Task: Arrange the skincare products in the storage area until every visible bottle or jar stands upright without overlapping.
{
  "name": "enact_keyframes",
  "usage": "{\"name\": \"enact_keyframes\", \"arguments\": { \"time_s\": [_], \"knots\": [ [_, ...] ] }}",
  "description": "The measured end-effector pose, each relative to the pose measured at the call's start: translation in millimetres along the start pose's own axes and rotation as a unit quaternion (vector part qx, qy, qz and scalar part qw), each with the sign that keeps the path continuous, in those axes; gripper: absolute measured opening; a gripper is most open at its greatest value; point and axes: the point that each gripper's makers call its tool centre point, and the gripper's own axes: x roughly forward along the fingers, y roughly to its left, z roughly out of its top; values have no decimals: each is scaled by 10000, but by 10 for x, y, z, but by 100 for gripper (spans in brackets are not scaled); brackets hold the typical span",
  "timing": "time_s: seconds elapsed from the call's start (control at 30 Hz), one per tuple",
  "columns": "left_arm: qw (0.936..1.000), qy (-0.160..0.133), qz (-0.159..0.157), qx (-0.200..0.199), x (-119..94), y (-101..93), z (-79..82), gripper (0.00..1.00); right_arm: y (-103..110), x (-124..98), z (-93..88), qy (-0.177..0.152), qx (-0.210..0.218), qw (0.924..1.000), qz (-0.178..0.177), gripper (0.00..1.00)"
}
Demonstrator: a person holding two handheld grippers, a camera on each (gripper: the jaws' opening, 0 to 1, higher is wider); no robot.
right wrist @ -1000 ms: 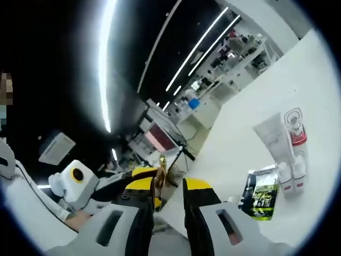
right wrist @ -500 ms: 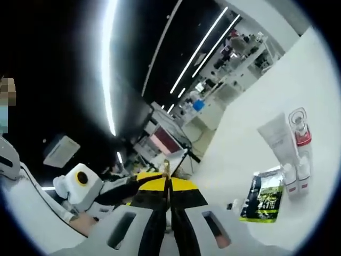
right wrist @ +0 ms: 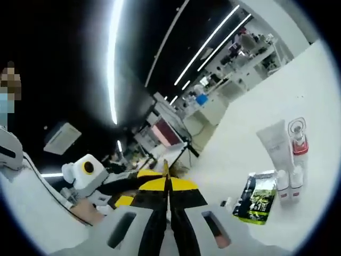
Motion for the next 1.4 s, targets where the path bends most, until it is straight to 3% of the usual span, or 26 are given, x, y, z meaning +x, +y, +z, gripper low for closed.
{"name": "enact_keyframes", "arguments": {
  "time_s": [0.1, 0.33, 0.47, 0.73, 0.87, 0.93, 1.03, 1.2, 1.33, 1.4],
  "knots": [
    [10000, 87, -1, 42, -12, 42, -32, 35, 42, -7, -29, 104, -133, 9998, 81, 1],
    [9973, 68, -437, -578, -25, 27, -66, 32, 139, -5, -26, 192, -139, 9993, 279, 1],
    [9975, 175, -430, -537, -26, 77, -116, 32, 159, -10, -13, 184, -116, 9992, 328, 1],
    [9941, 128, -753, -775, 6, 66, -89, 25, 176, -14, 12, 150, -37, 9990, 408, 1],
    [9830, -106, -976, -1551, 9, 62, -32, 22, 202, -3, 24, 153, -35, 9988, 474, 1],
    [9800, -196, -1011, -1706, -7, 97, -21, 19, 208, 3, 30, 150, -10, 9986, 498, 1],
    [9698, -208, -1211, -2105, -35, 104, -60, 16, 216, 18, 45, 122, 49, 9985, 535, 1],
    [9591, -351, -1325, -2476, -77, 160, -92, 11, 233, 56, 40, 177, 53, 9982, 573, 1],
    [9591, -392, -1304, -2481, -97, 158, -118, 9, 240, 90, 19, 269, 19, 9982, 534, 1],
    [9522, -499, -1341, -2698, -114, 164, -98, 7, 267, 101, 43, 259, -32, 9982, 534, 1]
  ]
}}
